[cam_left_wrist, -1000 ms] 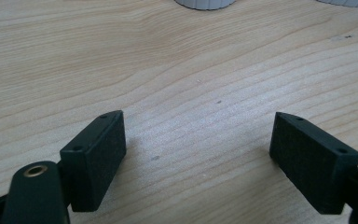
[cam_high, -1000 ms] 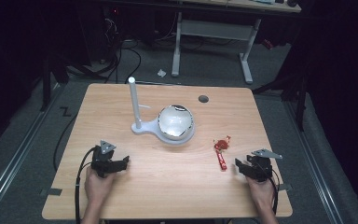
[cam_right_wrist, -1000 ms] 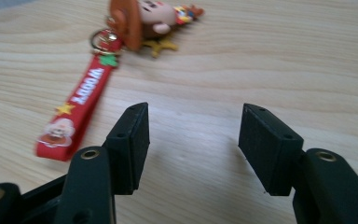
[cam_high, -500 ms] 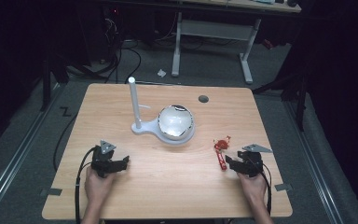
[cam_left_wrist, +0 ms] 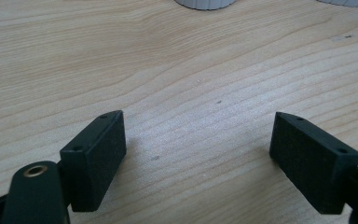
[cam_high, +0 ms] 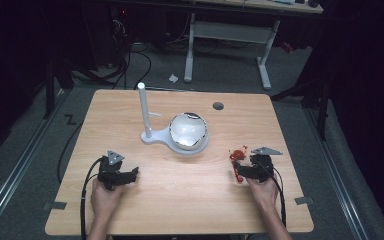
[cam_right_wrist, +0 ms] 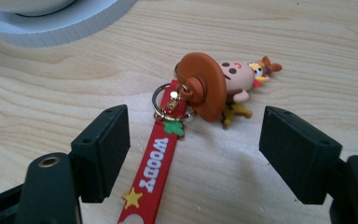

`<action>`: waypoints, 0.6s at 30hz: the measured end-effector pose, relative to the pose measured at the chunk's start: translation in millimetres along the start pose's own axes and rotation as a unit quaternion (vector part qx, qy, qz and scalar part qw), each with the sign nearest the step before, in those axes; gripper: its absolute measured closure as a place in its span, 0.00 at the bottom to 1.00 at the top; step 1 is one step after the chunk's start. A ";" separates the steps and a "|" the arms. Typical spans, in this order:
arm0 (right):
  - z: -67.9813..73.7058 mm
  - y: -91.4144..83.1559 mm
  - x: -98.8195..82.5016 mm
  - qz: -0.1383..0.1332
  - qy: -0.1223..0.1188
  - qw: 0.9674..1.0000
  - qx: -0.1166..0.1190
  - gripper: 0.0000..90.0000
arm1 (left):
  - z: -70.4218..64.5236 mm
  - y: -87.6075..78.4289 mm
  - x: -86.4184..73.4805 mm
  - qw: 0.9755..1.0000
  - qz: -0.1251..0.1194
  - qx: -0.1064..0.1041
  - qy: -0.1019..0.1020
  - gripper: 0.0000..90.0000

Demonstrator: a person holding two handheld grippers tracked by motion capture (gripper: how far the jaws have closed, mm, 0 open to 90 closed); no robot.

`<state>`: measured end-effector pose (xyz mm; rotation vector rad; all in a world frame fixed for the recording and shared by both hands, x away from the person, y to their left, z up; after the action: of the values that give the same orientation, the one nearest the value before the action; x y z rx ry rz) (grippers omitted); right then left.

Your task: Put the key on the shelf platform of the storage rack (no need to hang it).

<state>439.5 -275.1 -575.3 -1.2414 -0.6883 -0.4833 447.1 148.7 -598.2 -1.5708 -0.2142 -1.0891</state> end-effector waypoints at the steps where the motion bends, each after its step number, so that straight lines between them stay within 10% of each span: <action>1: 0.7 1.6 1.1 0.001 -0.001 1.000 0.001 0.27 | 0.0 0.0 0.0 1.000 0.000 0.000 0.000 0.21; 18: 2.0 28.9 9.3 0.027 -0.012 0.999 -0.029 0.35 | 0.0 0.0 0.0 1.000 0.000 0.000 0.000 0.21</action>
<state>465.2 -265.2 -588.3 -1.3194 -0.6630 -0.4474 447.1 148.7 -598.2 -1.5710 -0.2139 -1.0892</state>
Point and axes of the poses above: each handheld gripper's, and its own axes: y roughly forward along the jaws, x roughly out of its top, z roughly to its left, the point moved 9 cm from there along y, roughly forward along the jaws, and after that the axes turned 8 degrees about y, right-handed, at the moved point
